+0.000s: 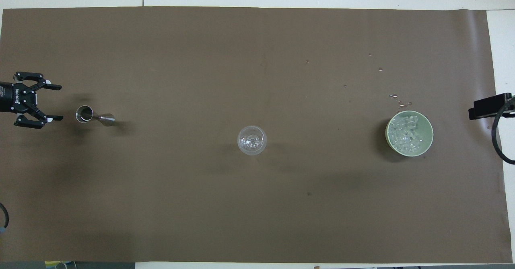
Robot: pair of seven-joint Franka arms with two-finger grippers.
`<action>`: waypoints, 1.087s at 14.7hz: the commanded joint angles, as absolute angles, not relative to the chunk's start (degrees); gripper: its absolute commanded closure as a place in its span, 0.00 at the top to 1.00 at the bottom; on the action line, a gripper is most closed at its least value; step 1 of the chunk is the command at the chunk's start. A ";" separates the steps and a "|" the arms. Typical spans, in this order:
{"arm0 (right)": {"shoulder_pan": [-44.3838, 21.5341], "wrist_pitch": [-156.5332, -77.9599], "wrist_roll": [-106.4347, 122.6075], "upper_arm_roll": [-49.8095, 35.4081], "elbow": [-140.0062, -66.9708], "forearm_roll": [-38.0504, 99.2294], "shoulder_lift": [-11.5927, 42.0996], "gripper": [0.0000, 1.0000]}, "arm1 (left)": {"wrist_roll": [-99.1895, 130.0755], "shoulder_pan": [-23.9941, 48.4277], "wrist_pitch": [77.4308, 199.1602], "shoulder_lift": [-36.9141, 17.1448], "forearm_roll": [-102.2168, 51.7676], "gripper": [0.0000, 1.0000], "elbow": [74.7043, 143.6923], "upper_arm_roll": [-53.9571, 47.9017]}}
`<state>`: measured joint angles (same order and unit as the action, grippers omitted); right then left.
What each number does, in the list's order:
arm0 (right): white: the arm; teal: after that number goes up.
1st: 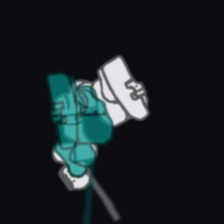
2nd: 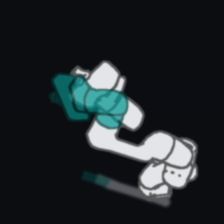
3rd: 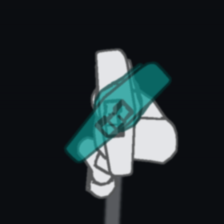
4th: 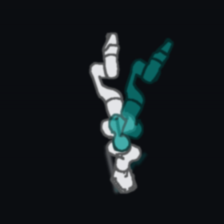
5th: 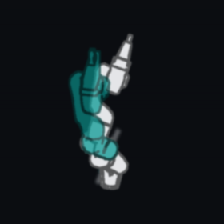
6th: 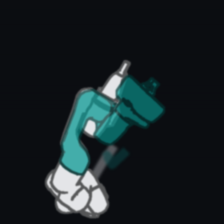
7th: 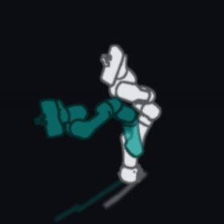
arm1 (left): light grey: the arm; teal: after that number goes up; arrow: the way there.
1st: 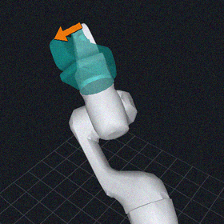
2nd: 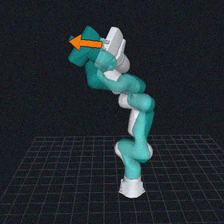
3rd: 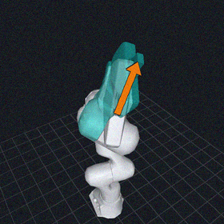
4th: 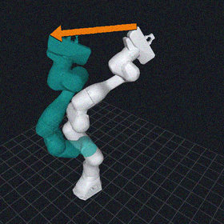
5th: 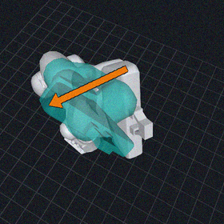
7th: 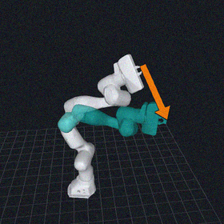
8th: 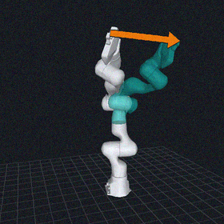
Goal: Pour wine and add ice with both arms
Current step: 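Open the left gripper and move it toward the silver jigger, then close the left gripper around the silver jigger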
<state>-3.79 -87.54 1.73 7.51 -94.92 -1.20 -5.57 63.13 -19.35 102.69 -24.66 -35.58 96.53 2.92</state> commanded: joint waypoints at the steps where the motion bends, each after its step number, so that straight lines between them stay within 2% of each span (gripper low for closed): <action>1: -3.16 -86.75 1.41 7.21 -95.27 -0.44 -6.06 1.00 | 61.35 -20.39 103.18 -22.59 -36.83 1.00 99.31 2.99; 7: -3.08 -86.75 1.41 7.21 -95.27 -0.44 -6.06 1.00 | 53.55 -21.18 110.12 -16.44 -52.53 1.00 115.29 2.99; 11: -3.16 -86.75 1.41 7.21 -95.27 -0.44 -6.06 1.00 | 44.05 -20.13 111.17 -15.03 -57.73 1.00 119.17 2.90; 14: -3.16 -86.75 1.41 7.21 -95.27 -0.44 -6.06 1.00 | 44.30 -17.15 117.76 -14.77 -61.95 1.00 123.04 2.81; 16: -3.16 -86.75 1.41 7.21 -95.27 -0.44 -6.06 1.00 | 44.30 -16.17 118.12 -17.21 -64.50 1.00 122.44 2.81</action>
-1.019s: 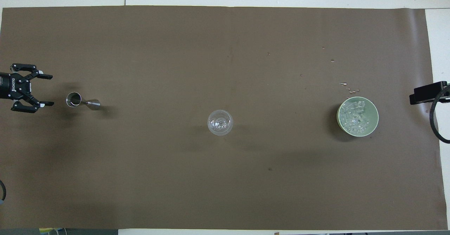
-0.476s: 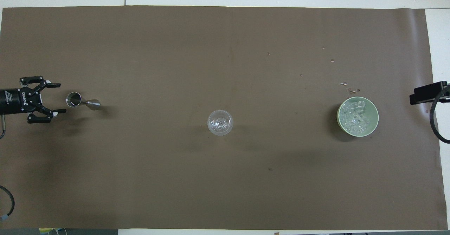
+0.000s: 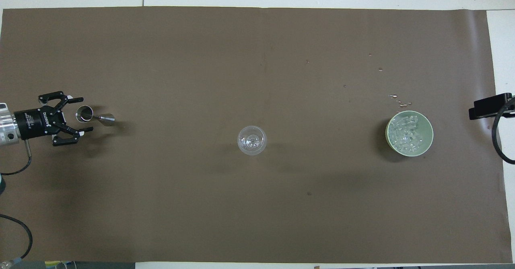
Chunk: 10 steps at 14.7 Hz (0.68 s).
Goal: Pour wine and add ice with both arms
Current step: 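Close the left gripper around the silver jigger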
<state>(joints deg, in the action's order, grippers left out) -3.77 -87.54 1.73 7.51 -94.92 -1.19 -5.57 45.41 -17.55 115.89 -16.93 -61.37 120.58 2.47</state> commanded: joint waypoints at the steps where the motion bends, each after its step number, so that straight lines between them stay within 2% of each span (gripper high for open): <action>1: -3.16 -86.75 1.41 7.21 -95.27 -0.44 -6.06 1.00 | 44.30 -16.17 117.78 -18.27 -64.86 1.00 122.08 2.81; 10: -3.08 -86.75 1.41 7.21 -95.27 -0.44 -6.06 1.00 | 40.70 -17.31 113.21 -17.67 -69.07 0.95 122.78 2.72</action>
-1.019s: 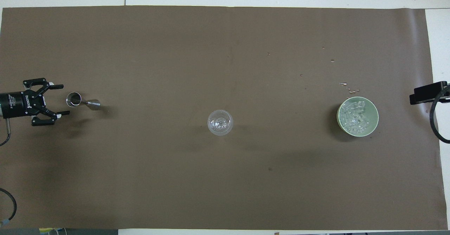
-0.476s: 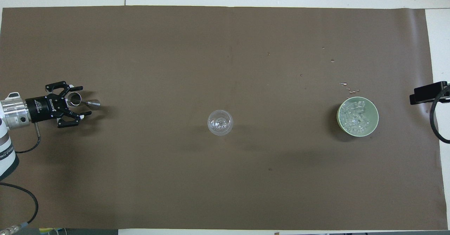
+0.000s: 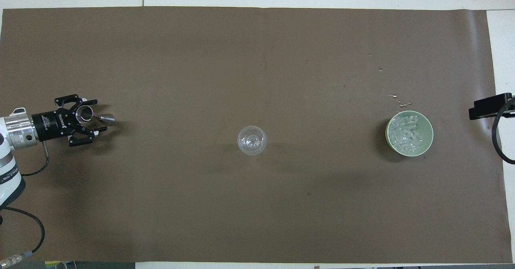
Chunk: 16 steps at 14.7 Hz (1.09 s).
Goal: Pour wine and add ice with both arms
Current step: 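Close the left gripper around the silver jigger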
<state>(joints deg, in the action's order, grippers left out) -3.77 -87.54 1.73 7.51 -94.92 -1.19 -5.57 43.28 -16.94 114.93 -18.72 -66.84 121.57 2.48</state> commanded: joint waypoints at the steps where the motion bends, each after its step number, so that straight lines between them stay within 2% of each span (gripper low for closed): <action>1: -3.08 -86.75 1.41 7.21 -95.27 -0.44 -6.06 1.00 | 40.61 -17.31 113.12 -17.58 -69.43 0.95 122.87 2.72; 13: -3.08 -86.75 1.41 7.21 -95.27 -0.44 -6.06 1.00 | 38.41 -18.46 111.09 -16.88 -70.66 0.95 123.84 2.72; 16: -3.16 -86.75 1.41 7.21 -95.27 -0.44 -6.06 1.00 | 38.41 -18.46 111.09 -16.87 -70.66 0.90 123.84 2.72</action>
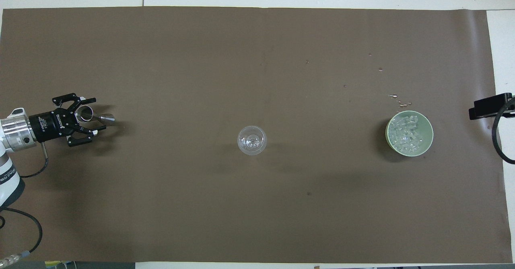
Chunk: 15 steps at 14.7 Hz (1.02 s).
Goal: Pour wine and add ice with both arms
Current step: 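Close the left gripper around the silver jigger, then lift the jigger with the left gripper and carry it to the glass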
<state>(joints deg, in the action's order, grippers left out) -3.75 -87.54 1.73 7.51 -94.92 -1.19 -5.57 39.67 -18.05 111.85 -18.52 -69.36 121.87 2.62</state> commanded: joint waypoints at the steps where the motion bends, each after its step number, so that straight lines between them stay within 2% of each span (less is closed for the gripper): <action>1: -3.08 -86.75 1.41 7.21 -95.27 -0.44 -6.06 1.00 | 38.41 -18.54 111.09 -16.87 -70.66 0.81 123.84 2.72; 2: -3.16 -86.75 1.41 7.21 -95.27 -0.44 -6.06 1.00 | 38.41 -18.46 111.09 -16.87 -70.75 0.60 123.84 2.72; 3: -3.08 -86.75 1.41 7.21 -95.27 -0.44 -6.06 1.00 | 38.41 -18.54 110.92 -16.87 -70.66 0.28 123.75 2.72; 4: -3.08 -86.75 1.41 7.21 -95.27 -0.44 -6.06 1.00 | 38.41 -18.54 110.57 -16.87 -70.66 0.00 123.75 2.72; 12: -3.08 -86.75 1.41 7.21 -95.27 -0.44 -6.06 1.00 | 44.10 -18.37 107.15 -16.09 -70.84 0.00 122.26 2.90; 15: -3.16 -86.75 1.41 7.21 -95.27 -0.44 -6.06 1.00 | 45.17 -17.32 102.49 -12.23 -70.66 0.00 122.69 3.08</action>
<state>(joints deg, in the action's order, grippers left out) -3.74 -87.54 1.73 7.51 -94.92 -1.19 -5.57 42.91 -18.19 105.04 -16.14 -70.04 121.53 2.55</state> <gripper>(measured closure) 0.000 0.784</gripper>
